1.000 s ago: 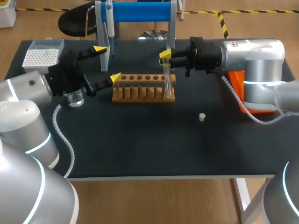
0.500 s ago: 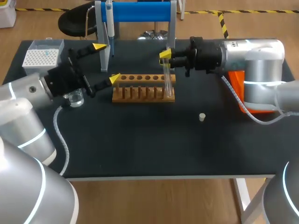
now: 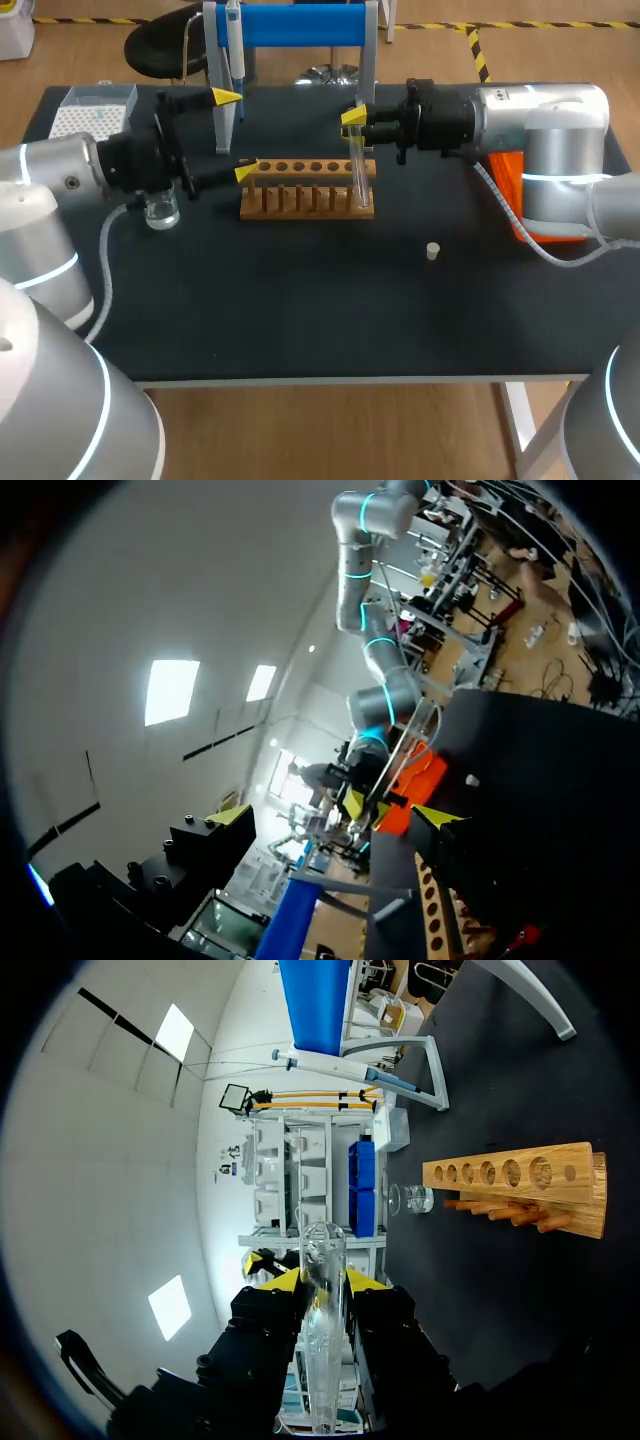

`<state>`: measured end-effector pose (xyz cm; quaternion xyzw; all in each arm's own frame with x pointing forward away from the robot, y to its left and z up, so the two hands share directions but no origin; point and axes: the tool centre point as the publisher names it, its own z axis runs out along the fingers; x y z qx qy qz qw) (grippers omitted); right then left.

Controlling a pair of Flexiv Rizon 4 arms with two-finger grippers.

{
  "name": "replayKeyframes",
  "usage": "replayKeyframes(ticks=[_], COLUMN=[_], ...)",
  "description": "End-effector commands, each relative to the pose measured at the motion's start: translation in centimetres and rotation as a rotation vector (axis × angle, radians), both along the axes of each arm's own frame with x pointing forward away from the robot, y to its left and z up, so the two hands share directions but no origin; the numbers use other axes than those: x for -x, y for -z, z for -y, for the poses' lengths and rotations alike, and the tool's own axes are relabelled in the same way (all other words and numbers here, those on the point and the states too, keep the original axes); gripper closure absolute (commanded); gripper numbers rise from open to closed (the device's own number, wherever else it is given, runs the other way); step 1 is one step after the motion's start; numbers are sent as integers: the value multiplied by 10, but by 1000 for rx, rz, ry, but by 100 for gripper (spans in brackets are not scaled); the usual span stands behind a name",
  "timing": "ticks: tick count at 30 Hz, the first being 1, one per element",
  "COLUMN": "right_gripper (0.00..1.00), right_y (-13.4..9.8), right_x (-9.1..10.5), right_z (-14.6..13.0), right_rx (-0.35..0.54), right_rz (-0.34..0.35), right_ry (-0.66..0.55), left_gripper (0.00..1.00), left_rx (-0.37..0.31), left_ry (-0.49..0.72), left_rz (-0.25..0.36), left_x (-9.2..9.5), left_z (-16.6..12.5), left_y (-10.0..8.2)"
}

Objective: Invert the test tube, pick up the pipette, mount the tip to pipette, aspirate from beaker and dispense into the tube, eject the tip, return the pipette, and cap with the stopper.

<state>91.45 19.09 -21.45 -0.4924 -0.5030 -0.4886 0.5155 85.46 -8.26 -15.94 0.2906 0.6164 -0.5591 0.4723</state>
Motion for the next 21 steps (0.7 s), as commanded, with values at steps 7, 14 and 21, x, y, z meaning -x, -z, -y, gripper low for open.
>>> replayKeyframes(ticks=[7,14,21], right_gripper=[100,100,100], right_y=[-1,-1,-1], right_x=[1,1,1], right_z=[0,0,0], right_rx=[3,3,3], right_rz=[0,0,0], right_ry=[2,2,2], left_gripper=[0,0,0], left_rx=[-120,-132,-132], left_ry=[64,57,103], left_rz=[399,448,448], left_x=[-10,-3,9], left_z=[5,22,42], left_y=[6,3,8])
